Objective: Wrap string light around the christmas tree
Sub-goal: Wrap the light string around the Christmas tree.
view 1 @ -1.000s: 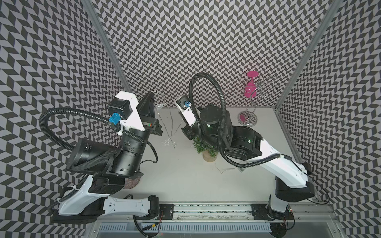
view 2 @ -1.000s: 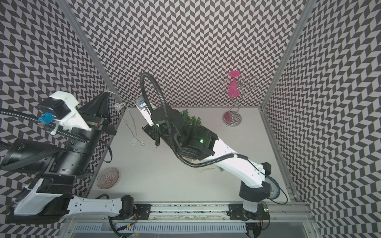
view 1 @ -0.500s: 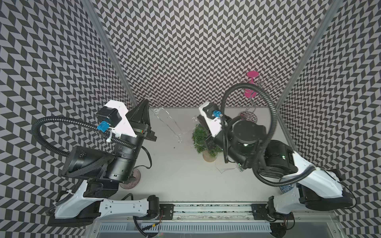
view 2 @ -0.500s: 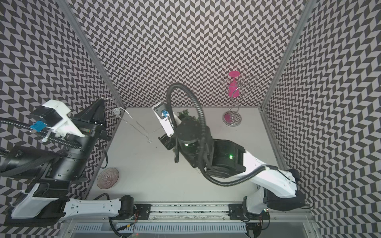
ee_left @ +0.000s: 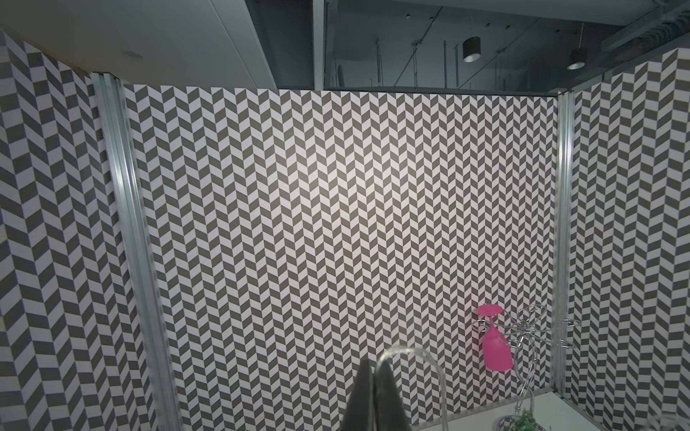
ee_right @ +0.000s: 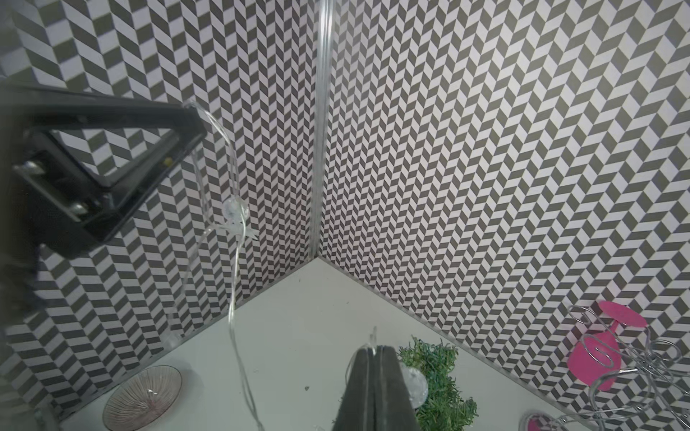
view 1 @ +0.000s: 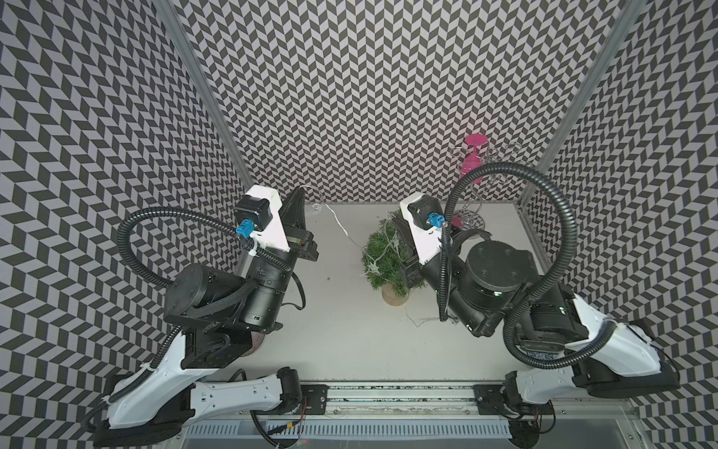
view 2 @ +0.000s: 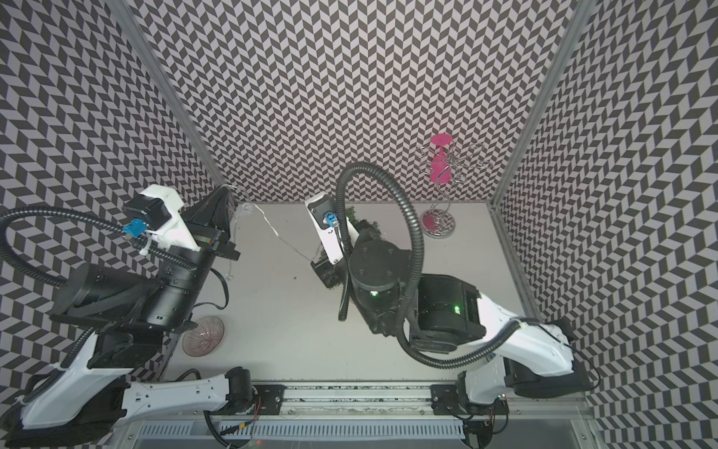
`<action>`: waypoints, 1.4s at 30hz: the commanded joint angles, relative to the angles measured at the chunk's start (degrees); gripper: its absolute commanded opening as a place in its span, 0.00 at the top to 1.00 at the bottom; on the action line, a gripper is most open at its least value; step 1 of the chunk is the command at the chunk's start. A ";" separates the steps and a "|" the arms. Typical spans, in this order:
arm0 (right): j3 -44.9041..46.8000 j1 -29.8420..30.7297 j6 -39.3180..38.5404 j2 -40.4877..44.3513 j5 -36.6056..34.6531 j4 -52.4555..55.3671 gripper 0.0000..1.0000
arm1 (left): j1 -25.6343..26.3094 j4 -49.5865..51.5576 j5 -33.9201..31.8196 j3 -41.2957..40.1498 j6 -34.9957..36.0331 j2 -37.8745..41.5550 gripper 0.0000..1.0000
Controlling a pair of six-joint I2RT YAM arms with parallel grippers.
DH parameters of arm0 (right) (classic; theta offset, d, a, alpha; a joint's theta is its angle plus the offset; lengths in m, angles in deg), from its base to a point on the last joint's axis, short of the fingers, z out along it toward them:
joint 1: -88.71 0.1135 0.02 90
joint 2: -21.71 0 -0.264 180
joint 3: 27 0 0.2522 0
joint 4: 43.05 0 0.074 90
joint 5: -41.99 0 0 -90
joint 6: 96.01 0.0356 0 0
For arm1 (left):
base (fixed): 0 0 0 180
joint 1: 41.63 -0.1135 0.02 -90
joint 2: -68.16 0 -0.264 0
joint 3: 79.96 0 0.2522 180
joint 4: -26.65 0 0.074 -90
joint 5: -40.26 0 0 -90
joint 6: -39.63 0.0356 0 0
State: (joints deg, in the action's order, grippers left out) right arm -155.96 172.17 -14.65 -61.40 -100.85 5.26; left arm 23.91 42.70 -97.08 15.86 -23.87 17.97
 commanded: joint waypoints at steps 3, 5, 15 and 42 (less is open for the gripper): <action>-0.74 2.52 0.59 1.58 -3.73 -1.00 0.97 | -10.20 6.72 12.23 -0.97 -10.36 -0.57 1.00; -0.73 2.64 1.45 0.91 -1.15 0.34 0.97 | -13.38 7.74 14.83 -1.14 -11.90 -1.10 1.00; -6.83 2.15 3.25 -5.87 10.91 2.47 0.96 | -31.28 9.91 28.31 -1.29 -17.26 -3.81 1.00; -17.07 -19.18 -0.73 -18.61 33.61 -2.57 0.92 | -61.98 2.86 61.56 4.86 -32.32 -15.44 1.00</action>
State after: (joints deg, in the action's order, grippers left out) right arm -173.66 155.86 -15.64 -80.75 -71.80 6.55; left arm -37.31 48.62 -38.30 19.11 -53.90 2.97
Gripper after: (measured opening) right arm 0.070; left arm 0.047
